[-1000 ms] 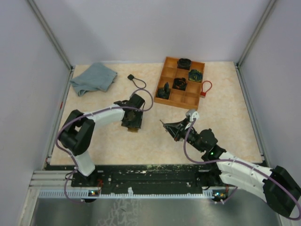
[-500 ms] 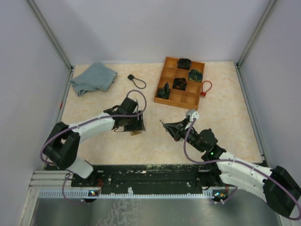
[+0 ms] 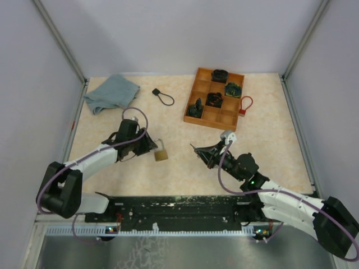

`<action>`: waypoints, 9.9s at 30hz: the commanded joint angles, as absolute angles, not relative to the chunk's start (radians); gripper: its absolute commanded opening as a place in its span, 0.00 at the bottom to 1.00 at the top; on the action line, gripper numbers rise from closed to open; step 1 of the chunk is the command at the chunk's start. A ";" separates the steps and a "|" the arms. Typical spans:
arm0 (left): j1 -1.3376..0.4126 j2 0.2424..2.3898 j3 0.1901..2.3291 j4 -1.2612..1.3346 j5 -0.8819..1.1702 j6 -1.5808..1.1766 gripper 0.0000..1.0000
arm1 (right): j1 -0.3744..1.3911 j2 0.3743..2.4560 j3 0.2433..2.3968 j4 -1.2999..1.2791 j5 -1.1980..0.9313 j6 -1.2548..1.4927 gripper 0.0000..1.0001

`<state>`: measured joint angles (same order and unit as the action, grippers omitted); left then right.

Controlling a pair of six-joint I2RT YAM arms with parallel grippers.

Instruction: Unlock with the key

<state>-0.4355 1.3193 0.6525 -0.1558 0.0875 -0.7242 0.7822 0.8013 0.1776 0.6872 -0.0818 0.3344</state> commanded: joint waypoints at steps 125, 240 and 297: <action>-0.815 1.363 0.669 0.012 0.052 0.159 0.77 | 0.778 0.835 0.325 0.435 -0.189 0.250 0.00; -0.870 1.039 0.140 1.171 0.101 0.196 0.22 | 0.813 1.028 0.429 0.469 -0.257 0.624 0.00; -1.029 1.048 0.375 0.588 -0.349 0.012 0.17 | 0.828 1.019 0.364 0.516 -0.101 0.602 0.00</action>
